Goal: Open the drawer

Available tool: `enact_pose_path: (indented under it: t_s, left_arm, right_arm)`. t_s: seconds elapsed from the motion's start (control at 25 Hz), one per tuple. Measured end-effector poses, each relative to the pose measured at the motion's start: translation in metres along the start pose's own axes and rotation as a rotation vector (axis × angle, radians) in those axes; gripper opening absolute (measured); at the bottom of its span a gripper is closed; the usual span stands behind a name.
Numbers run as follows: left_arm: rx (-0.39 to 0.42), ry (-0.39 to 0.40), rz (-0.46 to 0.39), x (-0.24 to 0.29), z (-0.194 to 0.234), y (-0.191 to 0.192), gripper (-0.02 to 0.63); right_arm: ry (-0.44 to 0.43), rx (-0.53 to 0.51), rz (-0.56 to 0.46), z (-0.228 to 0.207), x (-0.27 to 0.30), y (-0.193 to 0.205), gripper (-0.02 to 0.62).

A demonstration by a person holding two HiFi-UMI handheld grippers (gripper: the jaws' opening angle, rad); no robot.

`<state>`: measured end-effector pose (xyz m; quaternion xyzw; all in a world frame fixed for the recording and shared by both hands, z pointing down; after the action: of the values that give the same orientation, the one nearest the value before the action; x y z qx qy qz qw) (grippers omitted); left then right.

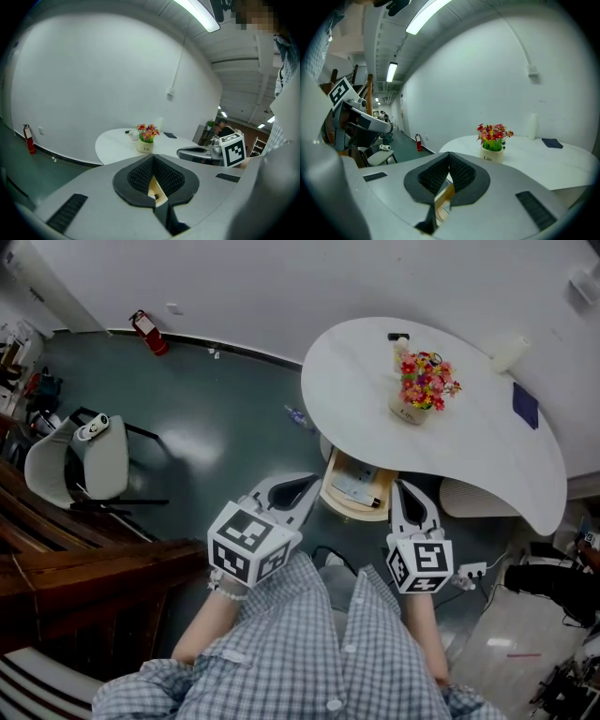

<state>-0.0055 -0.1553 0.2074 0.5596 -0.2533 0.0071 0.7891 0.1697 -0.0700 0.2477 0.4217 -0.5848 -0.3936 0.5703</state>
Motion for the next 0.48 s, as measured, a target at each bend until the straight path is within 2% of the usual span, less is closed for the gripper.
enact_pose_path:
  t_s: [0.48]
  left_arm:
    - [-0.009,0.001,0.012,0.0070,-0.0005,0.0005,0.005]
  right_arm:
    - [-0.005,-0.009,0.014,-0.0059,0.0025,0.0010,0.009]
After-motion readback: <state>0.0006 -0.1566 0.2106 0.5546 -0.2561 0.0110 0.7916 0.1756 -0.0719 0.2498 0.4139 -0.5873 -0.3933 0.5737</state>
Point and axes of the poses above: the fingertips, and each gripper's own axes: x forward along the fingers, z to its left, y out of its underside, the point moved 5 cm from there along -x, backward along the fingers, and after that the axes turned 2 degrees about -y, right-handed, at the moved point
